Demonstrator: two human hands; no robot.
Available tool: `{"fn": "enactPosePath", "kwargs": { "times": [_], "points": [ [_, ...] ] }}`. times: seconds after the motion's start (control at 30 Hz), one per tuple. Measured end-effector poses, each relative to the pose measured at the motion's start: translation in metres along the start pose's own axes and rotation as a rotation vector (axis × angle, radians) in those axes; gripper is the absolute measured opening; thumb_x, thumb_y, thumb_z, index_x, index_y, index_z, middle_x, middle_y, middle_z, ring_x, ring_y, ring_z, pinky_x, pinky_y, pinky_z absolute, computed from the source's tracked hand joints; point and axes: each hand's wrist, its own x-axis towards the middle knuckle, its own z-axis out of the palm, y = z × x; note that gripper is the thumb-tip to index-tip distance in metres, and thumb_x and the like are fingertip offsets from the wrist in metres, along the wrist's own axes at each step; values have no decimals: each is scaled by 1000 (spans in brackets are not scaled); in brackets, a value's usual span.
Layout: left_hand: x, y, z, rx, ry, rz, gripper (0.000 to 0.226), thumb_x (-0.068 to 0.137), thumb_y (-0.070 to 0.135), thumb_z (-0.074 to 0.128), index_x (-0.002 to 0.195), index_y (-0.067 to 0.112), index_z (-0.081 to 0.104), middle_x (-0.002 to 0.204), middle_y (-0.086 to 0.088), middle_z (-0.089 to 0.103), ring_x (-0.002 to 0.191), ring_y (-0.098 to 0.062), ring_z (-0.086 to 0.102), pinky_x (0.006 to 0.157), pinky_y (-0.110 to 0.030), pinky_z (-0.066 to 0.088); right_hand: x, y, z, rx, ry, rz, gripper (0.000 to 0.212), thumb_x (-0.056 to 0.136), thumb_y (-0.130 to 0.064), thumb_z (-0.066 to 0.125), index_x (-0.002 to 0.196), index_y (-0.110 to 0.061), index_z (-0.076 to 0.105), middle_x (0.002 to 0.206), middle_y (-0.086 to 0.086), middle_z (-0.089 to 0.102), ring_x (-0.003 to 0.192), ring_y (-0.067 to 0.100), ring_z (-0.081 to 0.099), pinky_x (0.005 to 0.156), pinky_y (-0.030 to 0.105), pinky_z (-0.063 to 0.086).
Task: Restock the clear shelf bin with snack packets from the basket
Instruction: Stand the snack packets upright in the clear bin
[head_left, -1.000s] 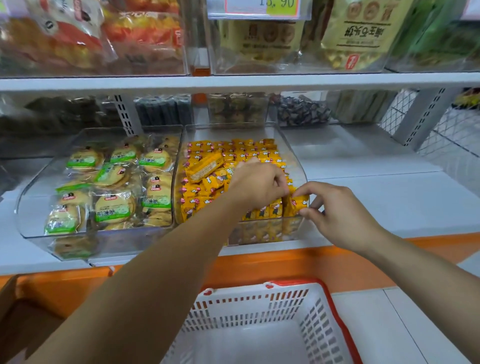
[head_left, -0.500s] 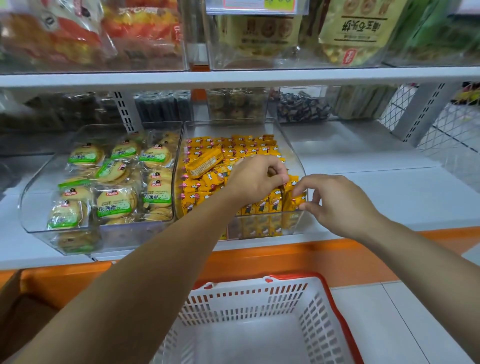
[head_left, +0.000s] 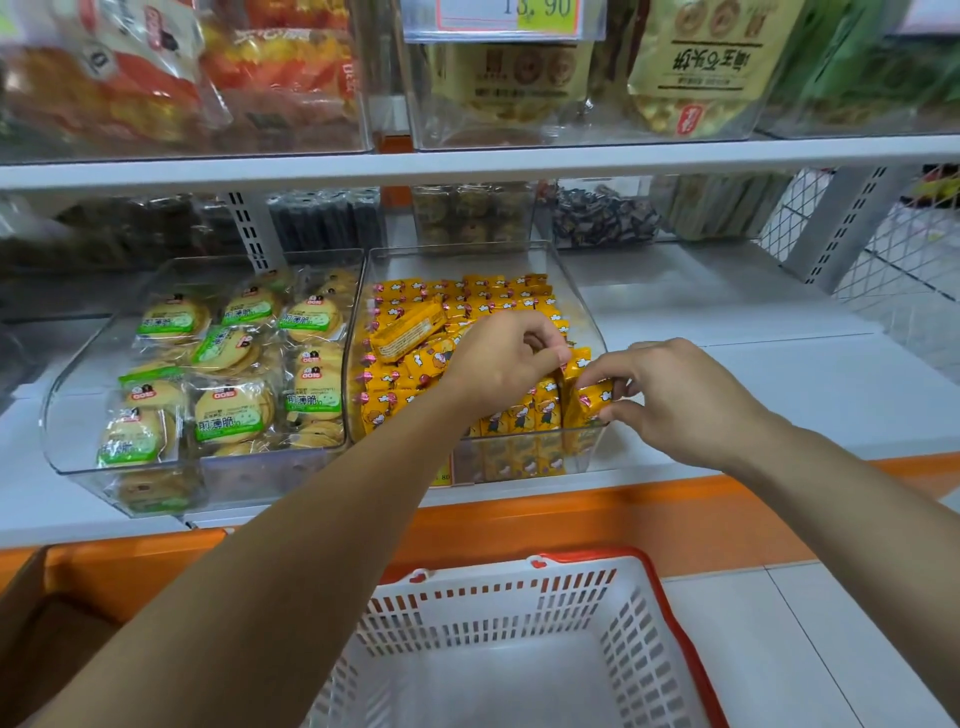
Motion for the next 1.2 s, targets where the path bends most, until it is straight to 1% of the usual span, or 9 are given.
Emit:
{"fn": "enactPosePath", "kwargs": {
  "times": [0.17,0.33,0.43,0.53,0.6,0.7,0.9,1.07,1.2],
  "points": [
    [-2,2,4,-19,18,6,8,94,27,71,90,21,73,75,17,60,70,-5,55,70,-33,54,2,5,8,-175,13,-14,27,88,-38,71,111,-48,65,84,-9,53,86,18,57,67,30,42],
    [-2,-1,4,119,10,56,8,94,32,71,95,27,77,72,26,56,68,2,50,73,-27,46,1,1,15,-323,-72,-7,21,96,-42,53,114,-49,62,107,-8,68,100,21,63,68,31,42],
    [-3,3,3,221,-27,86,18,95,35,68,112,32,76,97,19,71,84,-4,57,93,-38,49,-5,-2,20,-339,-68,-39,26,96,-45,48,116,-43,64,123,-17,54,108,16,57,66,29,41],
    [0,4,1,276,-37,109,22,96,39,67,115,33,77,115,12,75,105,-12,65,100,-44,49,-15,0,24,-302,-92,-27,35,95,-46,48,129,-42,56,130,-21,47,111,13,58,71,29,44],
    [3,4,2,313,-51,114,22,96,41,66,114,36,76,105,19,76,94,-5,64,94,-41,50,-22,0,29,-265,-98,-23,40,93,-43,51,133,-39,51,133,-20,45,107,16,61,74,32,50],
    [10,6,5,310,-83,96,20,92,50,68,105,38,78,61,36,60,64,11,54,67,-29,39,-28,-4,37,-206,-73,-13,40,91,-38,53,130,-29,52,129,-13,45,97,22,63,72,35,52],
    [24,10,2,344,-147,66,12,83,53,77,85,41,76,76,23,67,79,2,61,73,-32,52,-32,-3,39,-290,-47,-24,40,93,-41,48,132,-30,47,132,-11,45,96,21,64,61,31,44],
    [20,1,-3,351,-178,48,17,79,54,80,86,39,74,80,22,69,85,3,63,68,-21,43,-34,-3,36,-240,-28,-40,44,92,-41,50,134,-31,48,136,-12,43,110,18,58,71,35,54],
    [19,6,4,507,-121,129,23,85,59,71,96,40,75,73,27,53,90,-9,47,82,-32,30,-34,-7,41,-210,-53,2,46,92,-44,51,135,-30,45,134,-11,41,99,20,62,63,31,49]
  ]
}}
